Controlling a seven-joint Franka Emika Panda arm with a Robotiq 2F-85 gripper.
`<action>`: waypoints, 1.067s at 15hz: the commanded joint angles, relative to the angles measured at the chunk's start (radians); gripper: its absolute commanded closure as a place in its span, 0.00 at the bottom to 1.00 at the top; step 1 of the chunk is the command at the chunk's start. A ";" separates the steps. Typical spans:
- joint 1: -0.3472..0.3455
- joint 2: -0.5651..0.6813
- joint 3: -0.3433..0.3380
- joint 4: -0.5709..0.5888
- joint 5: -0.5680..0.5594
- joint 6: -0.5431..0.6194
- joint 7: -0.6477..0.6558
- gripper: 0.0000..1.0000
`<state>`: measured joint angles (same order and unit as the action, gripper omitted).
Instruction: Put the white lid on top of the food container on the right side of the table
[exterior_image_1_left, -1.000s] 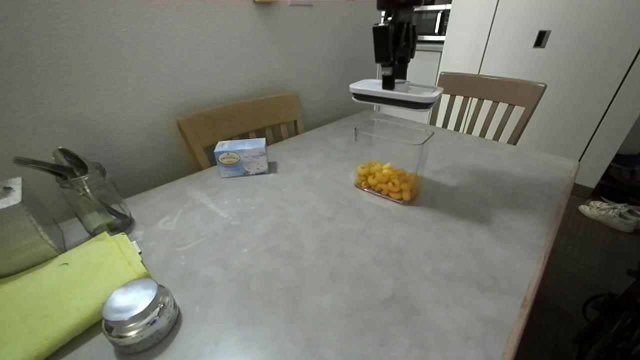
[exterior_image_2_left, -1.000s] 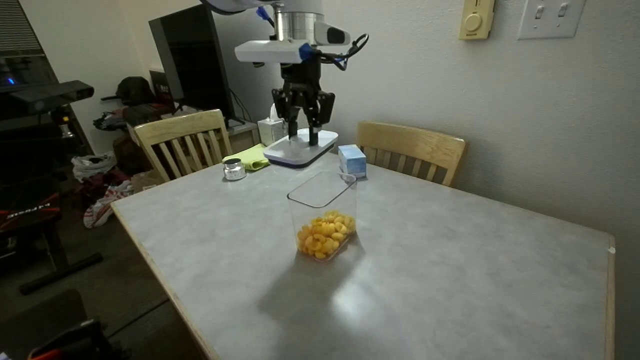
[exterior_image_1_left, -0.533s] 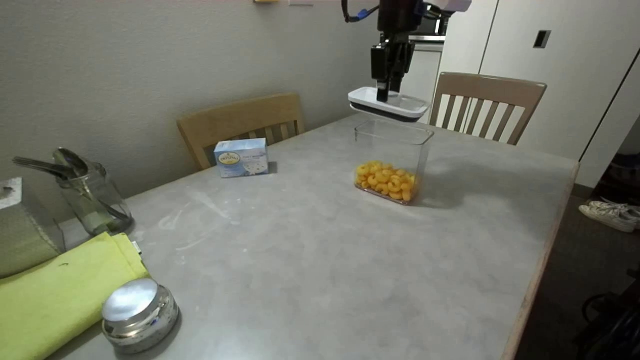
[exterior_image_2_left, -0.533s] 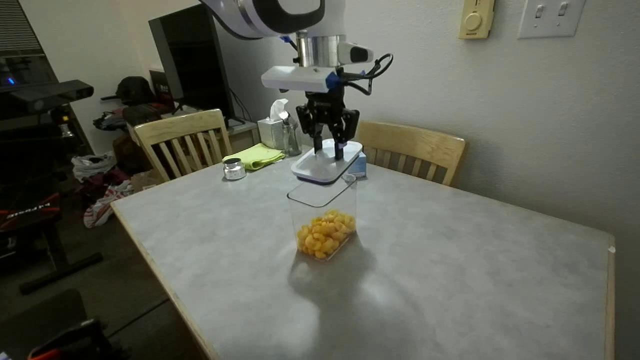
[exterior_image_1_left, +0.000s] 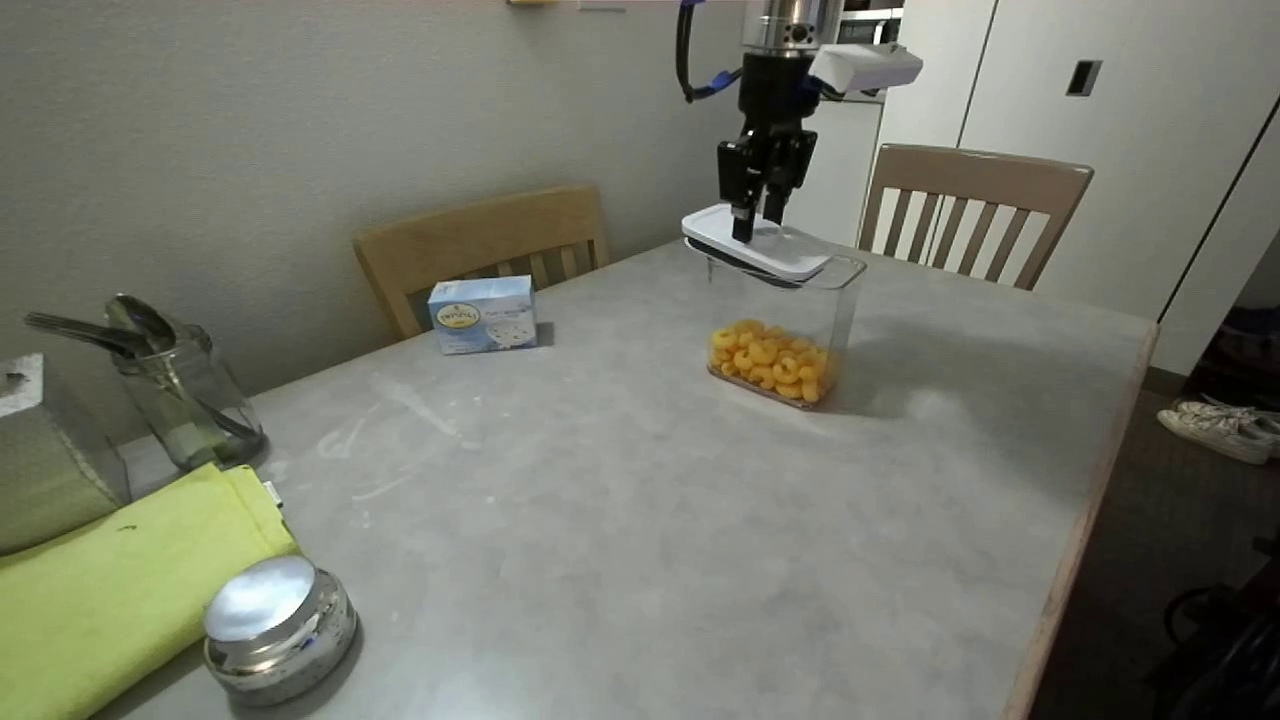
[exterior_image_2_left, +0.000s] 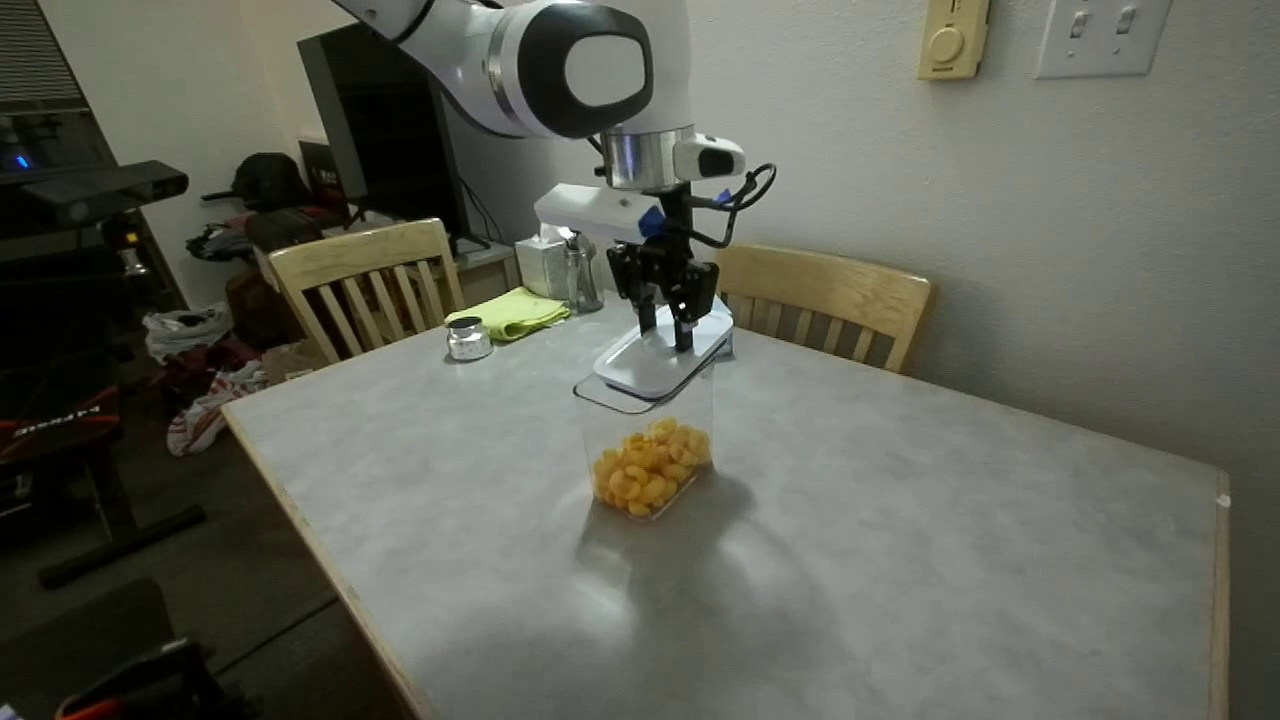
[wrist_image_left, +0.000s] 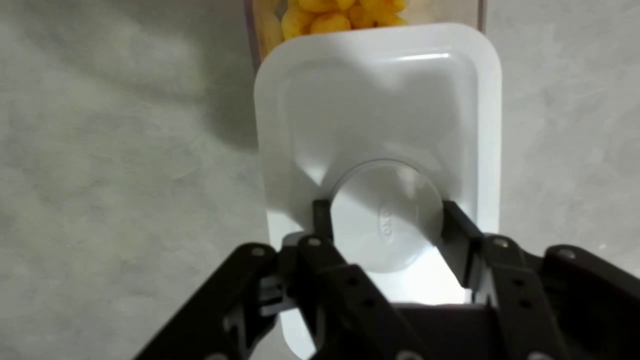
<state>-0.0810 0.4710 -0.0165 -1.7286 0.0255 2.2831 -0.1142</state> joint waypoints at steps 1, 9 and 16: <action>0.004 -0.016 -0.001 -0.029 -0.009 0.001 -0.002 0.71; 0.016 -0.080 -0.014 -0.067 -0.061 -0.122 0.008 0.71; 0.009 -0.091 -0.010 -0.078 -0.055 -0.217 0.001 0.71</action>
<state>-0.0766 0.4079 -0.0174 -1.7742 -0.0177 2.0877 -0.1127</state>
